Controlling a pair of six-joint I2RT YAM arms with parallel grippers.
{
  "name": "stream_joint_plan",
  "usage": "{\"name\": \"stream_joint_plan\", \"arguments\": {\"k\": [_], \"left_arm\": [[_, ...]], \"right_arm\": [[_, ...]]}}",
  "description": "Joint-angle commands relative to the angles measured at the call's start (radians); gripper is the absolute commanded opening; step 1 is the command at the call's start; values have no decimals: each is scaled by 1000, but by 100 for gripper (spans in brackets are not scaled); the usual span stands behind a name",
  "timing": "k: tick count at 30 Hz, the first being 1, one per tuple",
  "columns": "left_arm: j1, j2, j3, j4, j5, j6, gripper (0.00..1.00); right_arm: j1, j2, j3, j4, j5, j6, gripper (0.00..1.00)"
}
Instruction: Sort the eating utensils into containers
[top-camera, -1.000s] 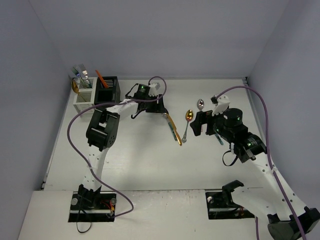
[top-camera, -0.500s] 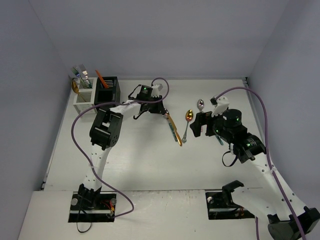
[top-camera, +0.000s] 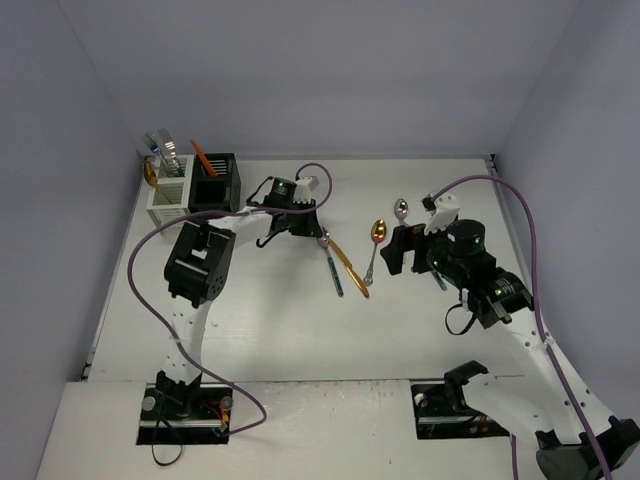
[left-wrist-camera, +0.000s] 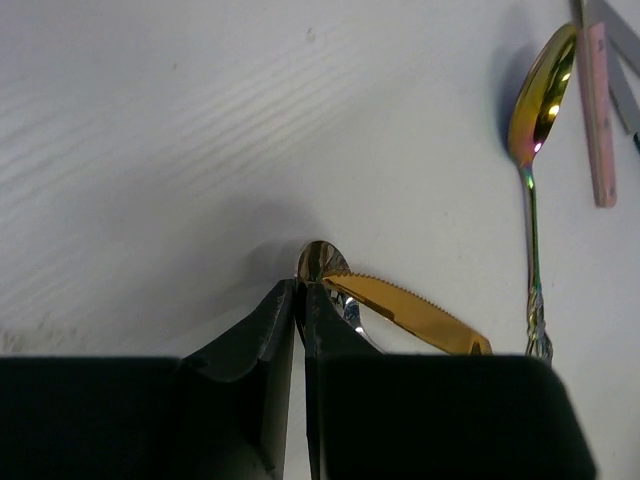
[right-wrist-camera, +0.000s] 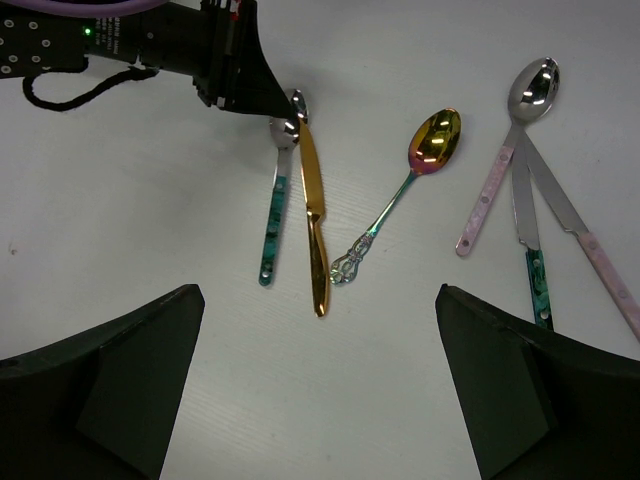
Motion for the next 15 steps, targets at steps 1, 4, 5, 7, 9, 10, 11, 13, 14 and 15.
{"name": "stream_joint_plan", "arguments": {"k": [1, 4, 5, 7, 9, 10, 11, 13, 14, 15], "left_arm": [[45, -135, -70, -81, -75, 110, 0], [68, -205, -122, -108, -103, 127, 0], [76, -236, -136, -114, -113, 131, 0], [86, -261, -146, -128, -141, 137, 0], [93, -307, -157, -138, -166, 145, 0], [94, -331, -160, -140, -186, 148, 0], [97, -356, -159, -145, -208, 154, 0], [104, -411, -157, -152, -235, 161, 0], [104, -413, -157, -152, -251, 162, 0], [112, -461, -155, -152, -293, 167, 0]], "right_arm": [[-6, -9, 0, 49, -2, 0, 100], [-7, -4, -1, 50, -7, -5, 100], [-8, -1, -3, 51, -9, -6, 100], [-6, 2, 0, 51, -13, -9, 100], [-6, 9, 3, 51, -19, -13, 100], [-6, 12, 6, 51, -21, -14, 100], [-6, 16, 9, 51, -23, -16, 100], [-6, 20, 12, 51, -27, -18, 100], [-6, 20, 14, 51, -27, -18, 100], [-6, 20, 16, 51, -27, -19, 100]]}}
